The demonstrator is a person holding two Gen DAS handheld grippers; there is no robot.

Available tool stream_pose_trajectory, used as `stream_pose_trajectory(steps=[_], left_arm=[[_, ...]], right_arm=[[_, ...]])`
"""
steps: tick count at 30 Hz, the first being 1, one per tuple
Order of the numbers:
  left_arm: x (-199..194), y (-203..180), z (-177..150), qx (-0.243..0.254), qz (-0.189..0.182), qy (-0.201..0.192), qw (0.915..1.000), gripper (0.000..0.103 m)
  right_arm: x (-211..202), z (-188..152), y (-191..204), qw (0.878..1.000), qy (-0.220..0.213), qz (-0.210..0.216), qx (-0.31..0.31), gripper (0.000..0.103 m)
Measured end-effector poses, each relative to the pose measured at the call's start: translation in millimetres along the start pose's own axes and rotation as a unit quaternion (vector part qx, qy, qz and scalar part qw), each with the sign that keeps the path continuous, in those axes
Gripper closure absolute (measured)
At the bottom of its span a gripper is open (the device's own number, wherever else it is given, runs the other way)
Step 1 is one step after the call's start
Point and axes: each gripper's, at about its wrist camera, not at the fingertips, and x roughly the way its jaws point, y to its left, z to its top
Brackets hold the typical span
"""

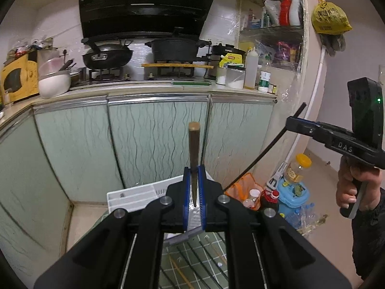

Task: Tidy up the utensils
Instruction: 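Open both tools over the utensil holder to drop the chopsticks in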

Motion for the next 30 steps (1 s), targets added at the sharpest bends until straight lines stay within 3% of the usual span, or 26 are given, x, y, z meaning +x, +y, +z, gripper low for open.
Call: stream_pose_trajectory(steps=[13,27,30], left_arm=[[65.4,-2.0,-14.5,0.022,-0.005,0.025,0.9995,0.095],[102.9,-2.2,-39.2,0.030,-0.005,0.053,0.9981,0.095],[103.5,0.0,-42.5,0.022,0.005,0.058,0.9981,0.091]], right_arm=[[73.0,-33.2,-22.6,0.999,0.034,0.025,0.021,0.097],[102.6,-72.5,-33.5,0.997,0.059,0.038,0.042,0.097],[102.9,-76.3,-33.5,0.997,0.059,0.030,0.038,0.095]])
